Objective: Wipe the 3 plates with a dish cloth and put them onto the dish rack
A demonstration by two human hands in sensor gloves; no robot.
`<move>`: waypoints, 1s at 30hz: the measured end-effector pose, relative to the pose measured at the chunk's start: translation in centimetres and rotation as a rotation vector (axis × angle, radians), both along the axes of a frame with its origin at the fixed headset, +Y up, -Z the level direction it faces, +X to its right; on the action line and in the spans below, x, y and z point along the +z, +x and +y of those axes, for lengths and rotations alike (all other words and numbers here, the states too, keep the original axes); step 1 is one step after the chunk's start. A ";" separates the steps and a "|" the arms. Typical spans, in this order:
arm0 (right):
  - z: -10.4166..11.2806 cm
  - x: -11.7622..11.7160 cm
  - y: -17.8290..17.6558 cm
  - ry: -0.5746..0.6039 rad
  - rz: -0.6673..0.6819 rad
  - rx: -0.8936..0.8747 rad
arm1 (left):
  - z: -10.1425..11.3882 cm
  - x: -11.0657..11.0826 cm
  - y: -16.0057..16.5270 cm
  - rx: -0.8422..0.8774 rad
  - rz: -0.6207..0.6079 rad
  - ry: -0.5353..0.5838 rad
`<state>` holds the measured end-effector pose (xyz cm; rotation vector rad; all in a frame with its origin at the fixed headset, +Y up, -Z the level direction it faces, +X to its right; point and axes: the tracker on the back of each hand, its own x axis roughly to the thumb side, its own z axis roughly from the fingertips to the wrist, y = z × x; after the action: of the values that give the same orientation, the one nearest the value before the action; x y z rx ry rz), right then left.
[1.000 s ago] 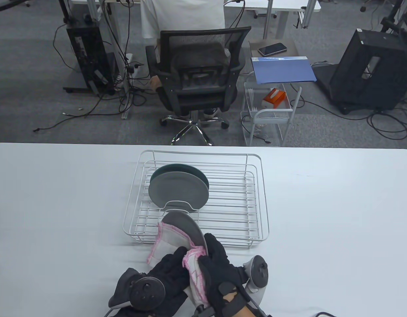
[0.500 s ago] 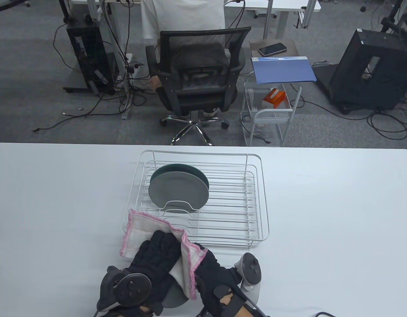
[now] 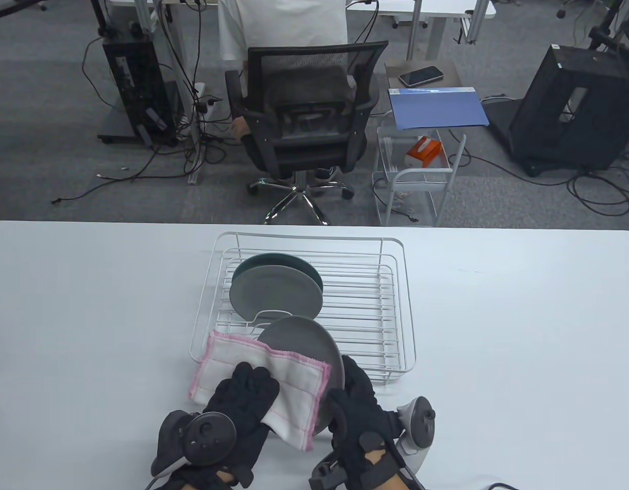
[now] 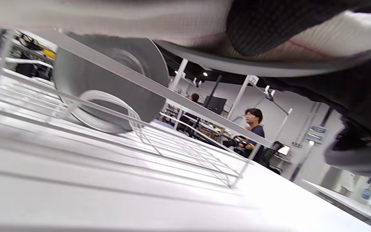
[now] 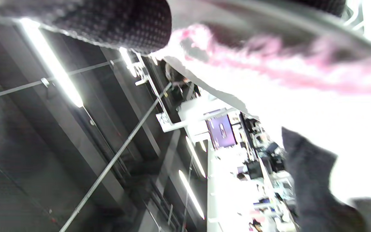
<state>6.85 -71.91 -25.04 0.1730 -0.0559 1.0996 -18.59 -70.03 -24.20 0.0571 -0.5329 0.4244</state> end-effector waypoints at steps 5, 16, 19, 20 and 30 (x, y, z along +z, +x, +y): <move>-0.2 0.0 0.2 0.026 -0.060 -0.048 | 0.2 1.1 1.5 0.001 -0.087 0.005; -1.0 0.2 -2.0 0.026 0.040 -0.019 | 0.2 1.8 2.3 0.025 -0.214 -0.008; -1.2 0.4 -2.9 0.019 0.102 0.016 | 0.5 1.8 1.9 0.052 -0.179 0.031; -1.3 0.4 -3.2 0.010 0.126 0.031 | 0.6 1.8 1.6 0.049 -0.160 0.054; -1.7 0.3 -3.2 -0.095 0.188 0.069 | 1.9 0.5 -3.0 0.235 0.087 0.169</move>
<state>3.66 -73.60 -24.71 0.1930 0.1717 1.1481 -21.60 -68.14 -23.70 0.3021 -0.4765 0.6020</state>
